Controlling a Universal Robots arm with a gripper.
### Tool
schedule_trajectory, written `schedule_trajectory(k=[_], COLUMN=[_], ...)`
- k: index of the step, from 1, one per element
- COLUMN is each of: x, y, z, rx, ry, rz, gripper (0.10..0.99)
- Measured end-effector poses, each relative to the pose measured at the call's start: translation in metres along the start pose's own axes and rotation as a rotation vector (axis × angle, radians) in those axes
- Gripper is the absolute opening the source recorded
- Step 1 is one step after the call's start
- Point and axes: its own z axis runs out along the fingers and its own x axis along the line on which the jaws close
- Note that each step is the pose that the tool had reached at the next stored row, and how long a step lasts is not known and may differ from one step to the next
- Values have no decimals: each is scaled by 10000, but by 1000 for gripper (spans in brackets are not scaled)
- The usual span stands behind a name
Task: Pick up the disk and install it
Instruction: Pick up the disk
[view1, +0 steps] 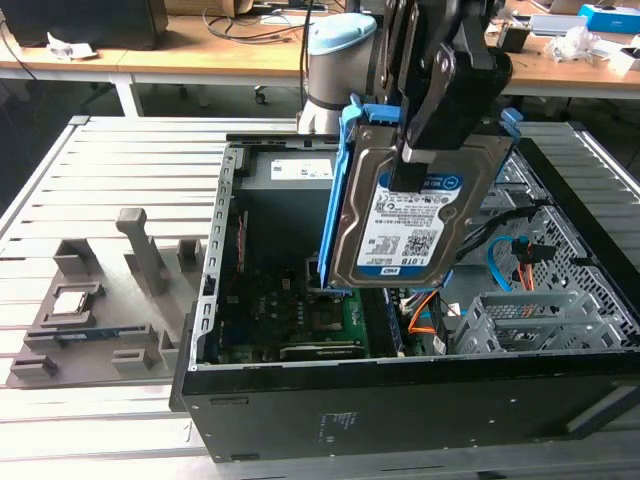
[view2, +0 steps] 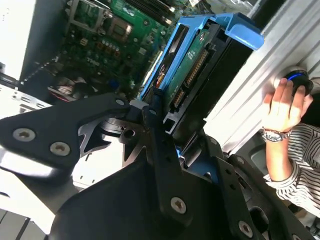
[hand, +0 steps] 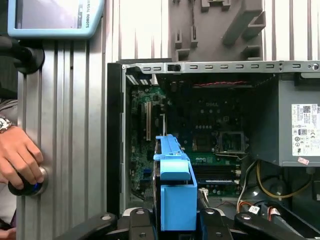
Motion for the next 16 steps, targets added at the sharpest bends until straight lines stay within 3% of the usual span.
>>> schedule_trajectory(k=[1, 2, 4, 5, 6, 7, 10, 16], x=[80, 147, 176, 181, 186, 205, 222, 224], y=[0, -1, -1, -1, -1, -1, -9, -23], z=[17, 25, 27, 28, 28, 30, 36, 36], rx=[0, 1, 1, 3, 3, 2, -1, -1], ry=[-3, -115, -581, -981, -1254, -1340, -1313, -1303], rz=[0, -4, -10, -13, 0, 54, 315, 334], gripper=[365, 365, 365, 365, 365, 365, 365, 365])
